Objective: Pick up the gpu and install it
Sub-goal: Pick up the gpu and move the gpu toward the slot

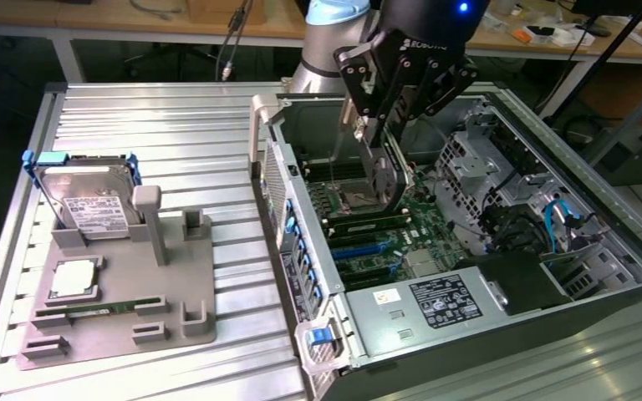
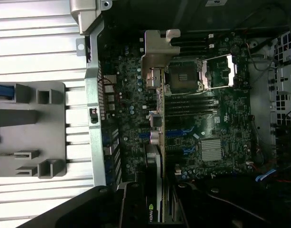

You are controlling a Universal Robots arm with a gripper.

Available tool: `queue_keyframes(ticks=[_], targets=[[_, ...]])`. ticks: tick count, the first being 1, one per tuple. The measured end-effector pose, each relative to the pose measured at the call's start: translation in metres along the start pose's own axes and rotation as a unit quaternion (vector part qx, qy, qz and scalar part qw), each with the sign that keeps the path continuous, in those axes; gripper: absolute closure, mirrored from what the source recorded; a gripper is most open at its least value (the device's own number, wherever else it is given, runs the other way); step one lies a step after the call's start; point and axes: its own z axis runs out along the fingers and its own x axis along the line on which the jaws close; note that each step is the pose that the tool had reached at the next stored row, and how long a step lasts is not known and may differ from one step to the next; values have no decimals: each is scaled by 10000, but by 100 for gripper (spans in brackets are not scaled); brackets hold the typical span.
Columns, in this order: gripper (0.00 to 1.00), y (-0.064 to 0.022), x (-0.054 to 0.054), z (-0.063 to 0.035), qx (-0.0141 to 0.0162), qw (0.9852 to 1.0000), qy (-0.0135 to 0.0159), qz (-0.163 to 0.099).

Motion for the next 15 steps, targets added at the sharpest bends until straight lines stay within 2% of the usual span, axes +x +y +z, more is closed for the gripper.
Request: queue_keyframes(ticks=[2,7,15], targets=[[73,2,-18,1,0,10000,5,1],[73,8,-124,4,2,10000,39,2],[73,8,-129,4,3,10000,41,2]])
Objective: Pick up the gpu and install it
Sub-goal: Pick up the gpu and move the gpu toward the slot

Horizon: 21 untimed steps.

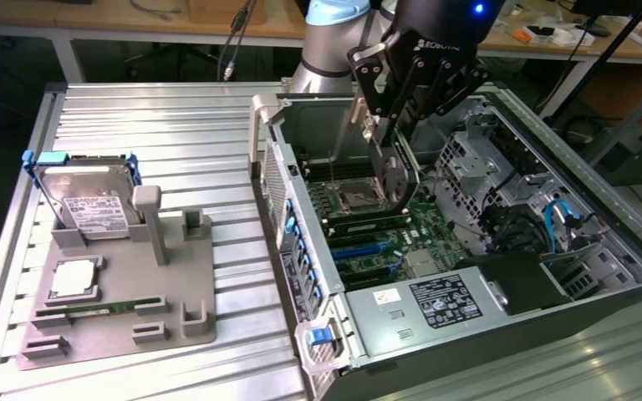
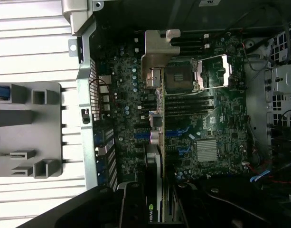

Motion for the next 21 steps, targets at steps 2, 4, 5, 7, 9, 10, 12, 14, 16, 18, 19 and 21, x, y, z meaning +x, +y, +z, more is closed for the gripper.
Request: queue_keyframes(ticks=[2,4,5,7,9,10,12,14,16,18,19,21], targets=[[73,1,-9,0,0,10000,0,-1],[73,1,-14,0,0,10000,0,0],[73,1,-14,0,0,10000,0,0],[73,1,-14,0,0,10000,0,0],[73,1,-15,0,0,10000,0,0],[73,2,-22,0,0,10000,0,-1],[73,4,-43,0,1,10000,0,0],[73,5,-71,1,0,10000,0,0],[73,7,-96,2,0,10000,0,0],[73,9,-126,2,0,10000,0,0],[73,10,-140,3,0,10000,0,0],[73,11,-164,3,0,10000,0,0]])
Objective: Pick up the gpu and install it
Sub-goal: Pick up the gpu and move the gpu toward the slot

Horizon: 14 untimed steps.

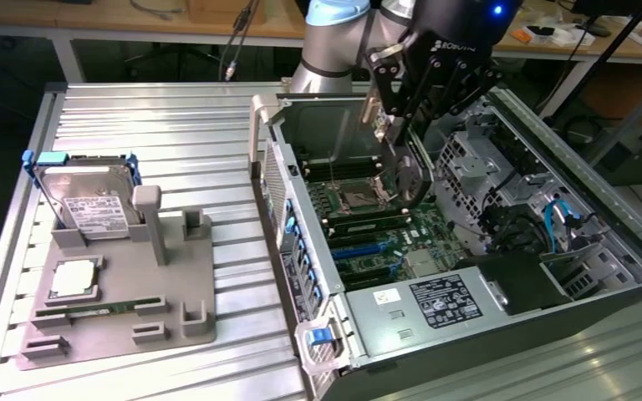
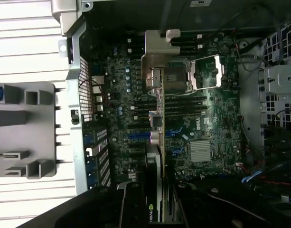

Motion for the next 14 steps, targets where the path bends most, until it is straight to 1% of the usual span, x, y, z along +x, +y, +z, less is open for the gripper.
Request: queue_keyframes(ticks=[14], targets=[[73,11,-160,3,0,10000,0,0]])
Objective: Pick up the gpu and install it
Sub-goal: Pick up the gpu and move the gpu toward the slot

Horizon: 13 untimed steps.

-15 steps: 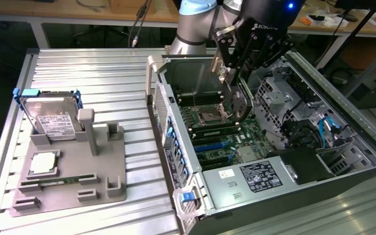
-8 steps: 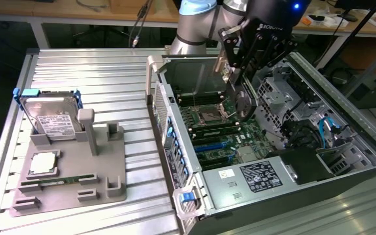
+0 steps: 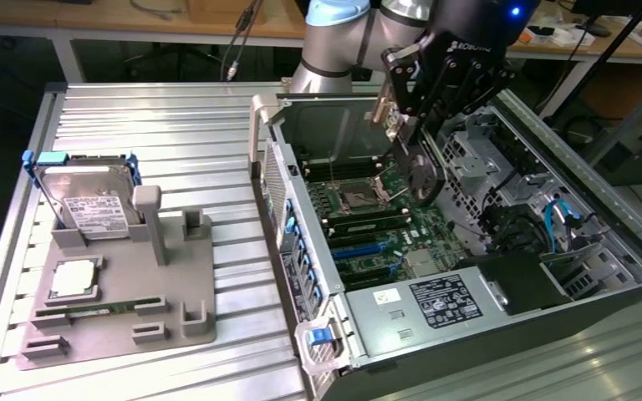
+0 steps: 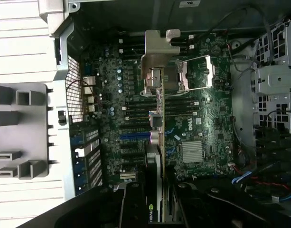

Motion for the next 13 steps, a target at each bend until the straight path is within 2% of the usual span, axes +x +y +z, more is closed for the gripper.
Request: queue_keyframes(ticks=[13], targets=[[73,10,-139,3,0,10000,0,0]])
